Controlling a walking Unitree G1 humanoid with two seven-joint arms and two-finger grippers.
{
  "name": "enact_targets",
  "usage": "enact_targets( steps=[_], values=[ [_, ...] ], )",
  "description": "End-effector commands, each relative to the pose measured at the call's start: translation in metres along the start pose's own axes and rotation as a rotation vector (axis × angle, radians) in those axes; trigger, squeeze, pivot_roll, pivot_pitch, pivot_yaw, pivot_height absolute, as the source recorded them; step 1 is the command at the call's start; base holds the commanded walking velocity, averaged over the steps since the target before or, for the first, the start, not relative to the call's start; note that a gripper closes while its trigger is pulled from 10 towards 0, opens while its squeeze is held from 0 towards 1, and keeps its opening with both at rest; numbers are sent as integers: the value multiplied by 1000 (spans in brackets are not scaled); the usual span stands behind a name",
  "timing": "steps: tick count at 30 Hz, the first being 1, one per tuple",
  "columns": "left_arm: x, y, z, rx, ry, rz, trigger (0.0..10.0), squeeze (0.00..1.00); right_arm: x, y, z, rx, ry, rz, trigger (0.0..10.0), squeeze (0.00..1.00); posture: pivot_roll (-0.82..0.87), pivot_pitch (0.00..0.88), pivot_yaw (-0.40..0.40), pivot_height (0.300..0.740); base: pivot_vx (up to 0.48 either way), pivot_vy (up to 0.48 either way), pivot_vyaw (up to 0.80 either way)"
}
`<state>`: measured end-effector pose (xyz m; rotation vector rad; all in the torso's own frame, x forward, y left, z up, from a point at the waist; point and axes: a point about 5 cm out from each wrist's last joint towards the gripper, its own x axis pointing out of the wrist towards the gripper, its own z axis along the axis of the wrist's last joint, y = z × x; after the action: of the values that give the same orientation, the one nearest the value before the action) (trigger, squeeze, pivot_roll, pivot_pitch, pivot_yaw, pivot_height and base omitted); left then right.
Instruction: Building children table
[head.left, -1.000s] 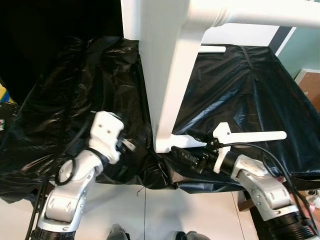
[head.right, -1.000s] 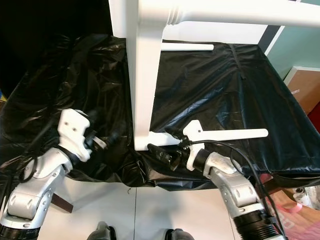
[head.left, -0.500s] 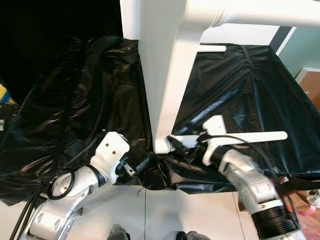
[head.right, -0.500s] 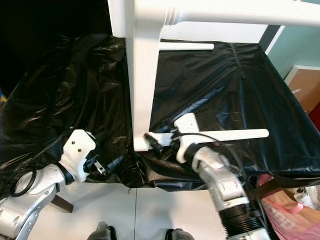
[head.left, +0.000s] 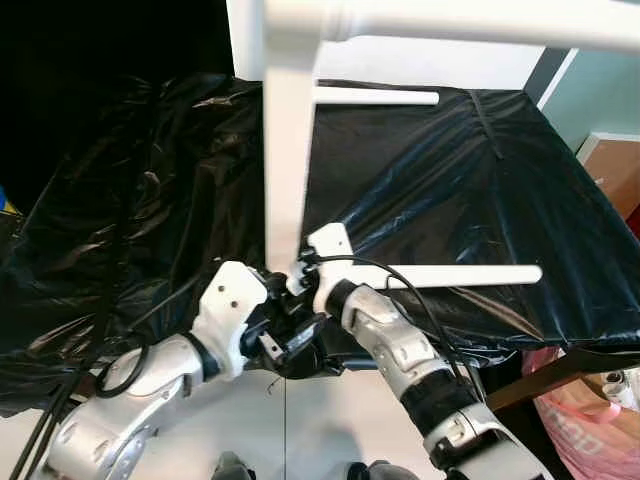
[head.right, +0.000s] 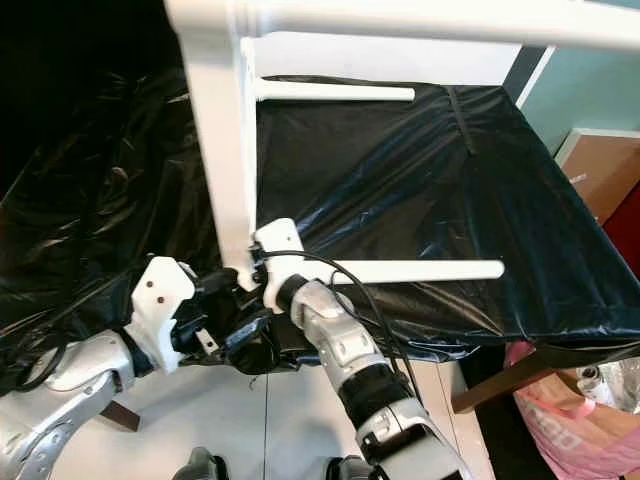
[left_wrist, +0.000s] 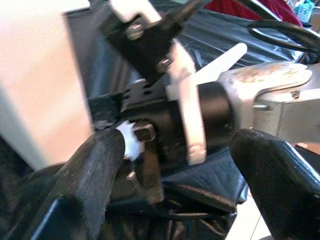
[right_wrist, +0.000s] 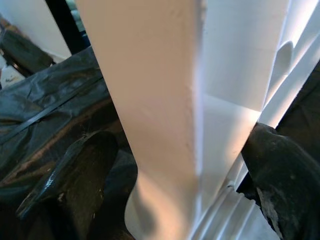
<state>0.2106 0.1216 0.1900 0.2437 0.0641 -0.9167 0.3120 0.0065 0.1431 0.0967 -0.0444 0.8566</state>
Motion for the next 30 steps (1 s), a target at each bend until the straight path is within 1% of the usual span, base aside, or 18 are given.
enact_targets(
  steps=[1,6,8,10,11,13,16,20,22,24,25,26,27,28,30],
  values=[
    [1,-12,3,3,-6,-140,10000,0,13,16,-1,22,-5,46,10000,0,127,107,-101,740,0,0,0],
    [4,-10,5,7,-13,-133,10000,0,27,26,-3,46,-11,60,10000,0,124,96,-96,740,0,0,0],
    [6,-8,5,15,-9,-123,10000,0,29,25,-2,51,-23,50,10000,0,130,95,-100,740,0,0,0],
    [8,-10,5,14,-11,-116,10000,0,20,17,-5,48,-36,36,10000,0,133,102,-106,740,0,0,0],
    [12,-13,1,9,-6,-99,10000,0,7,6,-8,42,-37,11,10000,0,131,106,-107,740,0,0,0],
    [19,-15,-5,14,19,-72,10000,0,-5,-2,-9,30,-41,-8,10000,0,119,117,-100,740,0,0,0],
    [28,-16,-14,-4,65,-40,10000,0,-22,-12,-9,22,-50,-29,10000,0,107,125,-93,740,0,0,0],
    [38,-12,-14,-6,63,9,10000,0,-50,-35,-1,-22,-69,-117,10000,0,92,132,-82,740,0,0,0],
    [40,-9,-8,-30,24,26,10000,0,-65,-49,6,-56,-76,-175,10000,0,84,135,-77,740,0,0,0],
    [39,-8,1,-56,-33,10,10000,0,-73,-56,12,-75,-83,-212,10000,0,78,134,-74,740,0,0,0],
    [38,-12,11,-67,-90,-31,10000,0,-76,-61,16,-78,-95,-246,10000,0,74,132,-74,740,0,0,0],
    [36,-16,20,-80,-147,-81,10000,0,-78,-69,23,-81,-124,-320,10000,0,71,130,-74,740,0,0,0],
    [36,-16,20,-80,-147,-81,10000,0,-78,-69,23,-81,-124,-320,10000,0,71,130,-74,740,0,0,0],
    [37,-16,20,-78,-152,-79,10000,0,-79,-72,26,-85,-140,-359,10000,0,69,129,-76,740,0,0,0],
    [46,-11,13,-79,-122,-27,10000,0,-82,-79,33,-88,-168,-432,10000,0,68,124,-80,740,0,0,0]
  ],
)
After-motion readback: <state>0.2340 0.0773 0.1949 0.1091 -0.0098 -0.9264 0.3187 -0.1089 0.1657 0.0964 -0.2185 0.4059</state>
